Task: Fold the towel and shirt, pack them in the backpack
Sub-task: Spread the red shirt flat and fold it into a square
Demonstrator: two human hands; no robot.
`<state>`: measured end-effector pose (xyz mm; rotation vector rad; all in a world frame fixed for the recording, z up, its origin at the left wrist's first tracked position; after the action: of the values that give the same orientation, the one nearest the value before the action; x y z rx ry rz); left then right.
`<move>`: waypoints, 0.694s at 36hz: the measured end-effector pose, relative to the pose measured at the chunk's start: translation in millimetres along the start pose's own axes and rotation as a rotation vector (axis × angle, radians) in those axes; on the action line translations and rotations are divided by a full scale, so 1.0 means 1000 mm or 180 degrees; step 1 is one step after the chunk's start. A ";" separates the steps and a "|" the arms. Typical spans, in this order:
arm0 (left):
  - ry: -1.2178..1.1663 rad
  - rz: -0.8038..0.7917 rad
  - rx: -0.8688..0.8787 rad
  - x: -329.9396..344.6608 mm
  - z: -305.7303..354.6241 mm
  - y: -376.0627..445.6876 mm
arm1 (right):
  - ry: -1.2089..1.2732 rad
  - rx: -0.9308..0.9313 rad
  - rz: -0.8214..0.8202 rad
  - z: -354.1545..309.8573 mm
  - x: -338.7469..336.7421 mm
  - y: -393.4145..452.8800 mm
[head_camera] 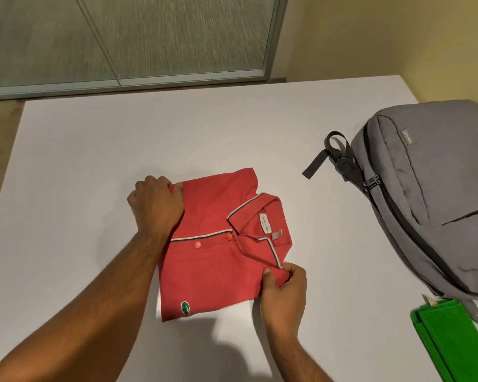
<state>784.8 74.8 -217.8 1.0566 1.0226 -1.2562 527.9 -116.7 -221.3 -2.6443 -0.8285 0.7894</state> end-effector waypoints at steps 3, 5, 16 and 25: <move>-0.0310 0.0099 0.0085 -0.002 -0.010 -0.002 | 0.0068 -0.0170 0.0182 -0.008 0.000 -0.004; -0.0722 0.0158 0.0128 -0.004 -0.014 -0.003 | 0.0123 -0.0308 0.0292 -0.014 -0.001 -0.006; -0.0764 -0.0091 -0.0199 -0.006 -0.060 0.002 | -0.0029 -0.0587 0.0195 -0.021 0.013 -0.013; -0.1687 0.0307 -0.0744 -0.013 -0.063 -0.030 | 0.0065 -0.0607 0.0344 -0.017 0.013 -0.010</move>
<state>753.8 138.6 -220.4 0.5411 0.6782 -1.2139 542.0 -102.4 -208.9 -2.8812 -0.7975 0.7416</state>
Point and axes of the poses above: each hand's wrist, its own y-axis towards the middle knuckle, its own x-axis out of the palm, z = x × y, the point moved 4 cm from there along y, towards the middle knuckle, and after that the axes turned 6 degrees about y, right-handed, at the moved point
